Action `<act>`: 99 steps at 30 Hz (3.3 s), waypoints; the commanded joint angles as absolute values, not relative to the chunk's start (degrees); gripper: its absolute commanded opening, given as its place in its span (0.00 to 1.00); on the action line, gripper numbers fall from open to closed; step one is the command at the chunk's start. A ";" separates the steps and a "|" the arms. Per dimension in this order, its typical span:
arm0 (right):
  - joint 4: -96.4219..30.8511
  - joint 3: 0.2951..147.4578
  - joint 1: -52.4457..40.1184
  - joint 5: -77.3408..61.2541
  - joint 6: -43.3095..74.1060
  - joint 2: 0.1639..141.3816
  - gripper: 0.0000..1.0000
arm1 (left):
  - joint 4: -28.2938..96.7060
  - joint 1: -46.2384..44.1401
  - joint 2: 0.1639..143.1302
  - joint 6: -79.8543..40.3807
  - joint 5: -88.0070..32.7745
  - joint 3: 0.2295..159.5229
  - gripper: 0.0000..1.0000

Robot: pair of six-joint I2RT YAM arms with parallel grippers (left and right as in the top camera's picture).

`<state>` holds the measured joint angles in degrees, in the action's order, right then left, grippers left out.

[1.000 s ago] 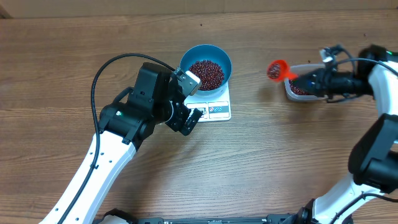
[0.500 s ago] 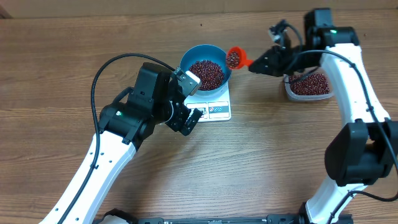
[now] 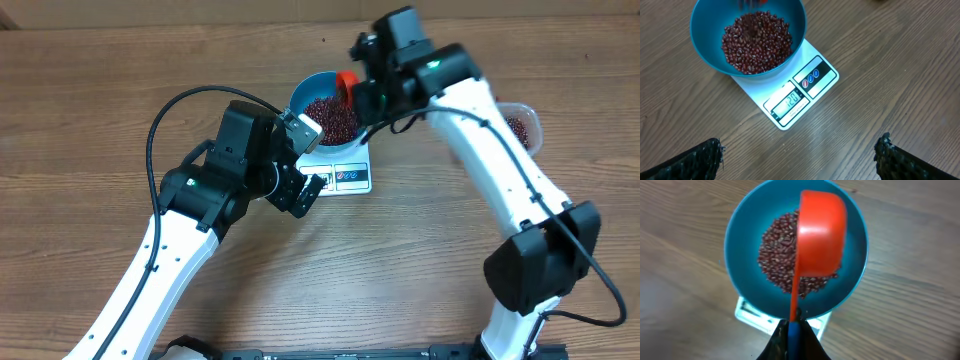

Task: Scoop item into bowl and weigh 150g on scale

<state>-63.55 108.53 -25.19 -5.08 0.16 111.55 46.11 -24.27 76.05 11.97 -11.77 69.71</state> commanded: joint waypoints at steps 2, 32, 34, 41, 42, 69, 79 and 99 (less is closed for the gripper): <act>-62.92 110.39 -29.06 10.72 0.67 111.13 0.04 | 46.11 -24.38 75.33 11.16 -11.81 71.02 1.00; -77.41 110.39 6.07 -14.24 -1.98 96.88 0.04 | 46.11 -24.40 75.33 11.16 -11.81 71.02 1.00; -79.66 110.30 10.37 -13.54 -1.98 96.88 0.04 | 46.11 -24.40 75.33 11.16 -11.81 71.02 1.00; -80.36 105.45 16.53 -10.31 -3.31 97.30 0.04 | 46.11 -24.38 75.33 11.16 -11.81 71.02 1.00; -79.81 104.16 16.51 -10.33 -3.27 97.43 0.04 | 46.11 -24.38 75.33 11.16 -11.81 71.02 1.00; -64.23 90.96 16.23 -10.28 -2.26 112.44 0.04 | 46.11 -24.38 75.33 11.16 -11.81 71.02 1.00; -63.92 90.98 13.58 -15.64 -1.98 114.30 0.04 | 46.11 -24.38 75.33 11.16 -11.81 71.02 1.00; -74.00 94.32 27.99 -42.13 -15.73 112.29 0.04 | 46.11 -24.38 75.33 11.16 -11.81 71.02 1.00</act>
<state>-72.82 92.38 25.36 -34.35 -10.70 113.03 46.11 -24.27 76.05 11.97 -11.77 69.71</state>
